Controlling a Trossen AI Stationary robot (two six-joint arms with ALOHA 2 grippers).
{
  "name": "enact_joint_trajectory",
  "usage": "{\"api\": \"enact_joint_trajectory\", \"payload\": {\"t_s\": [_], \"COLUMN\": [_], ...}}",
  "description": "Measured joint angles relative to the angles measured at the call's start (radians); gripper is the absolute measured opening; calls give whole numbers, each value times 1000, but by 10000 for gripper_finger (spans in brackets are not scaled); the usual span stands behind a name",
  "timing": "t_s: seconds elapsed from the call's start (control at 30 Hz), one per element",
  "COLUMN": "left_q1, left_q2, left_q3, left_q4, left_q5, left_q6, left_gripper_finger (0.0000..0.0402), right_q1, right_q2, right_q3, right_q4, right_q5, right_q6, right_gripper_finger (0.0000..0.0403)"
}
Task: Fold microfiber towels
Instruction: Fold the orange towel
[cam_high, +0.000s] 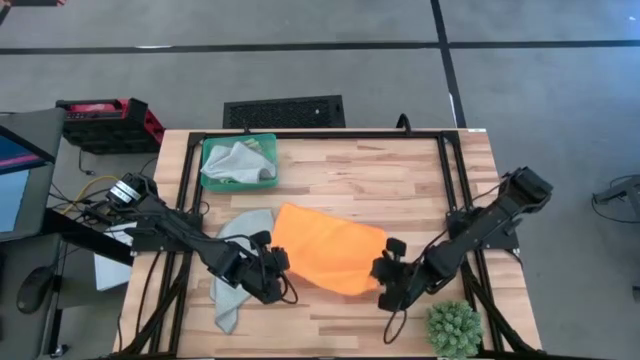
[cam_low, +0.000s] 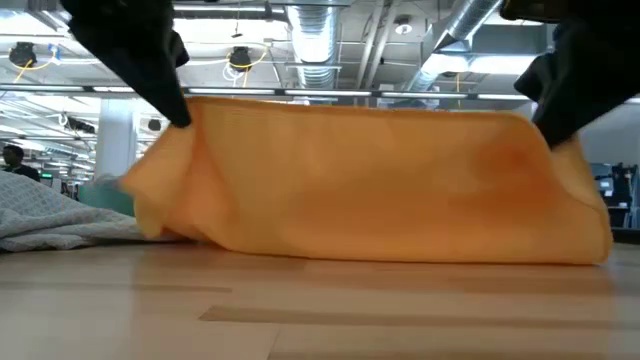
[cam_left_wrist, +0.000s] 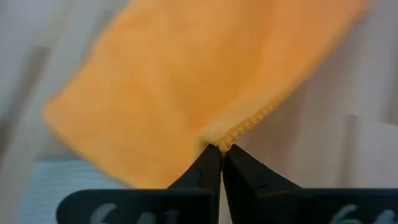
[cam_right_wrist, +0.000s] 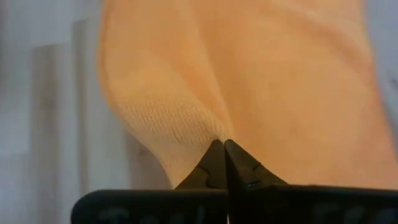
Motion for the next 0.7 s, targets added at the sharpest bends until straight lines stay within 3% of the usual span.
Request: {"api": "enact_joint_trajectory", "payload": {"t_s": [0.27, 0.7], "left_q1": [88, 216], "left_q2": [0, 78], "left_q3": [0, 4], "left_q4": [-68, -92], "left_q5": [-108, -109], "left_q6": [-34, 124], "left_gripper_finger": [0, 0], "right_q1": [-53, -94], "right_q2": [-1, -1], "right_q3": [1, 3], "right_q4": [-137, -242], "right_q5": [62, 91], "right_q6": [116, 137], "right_gripper_finger": [1, 2]}}
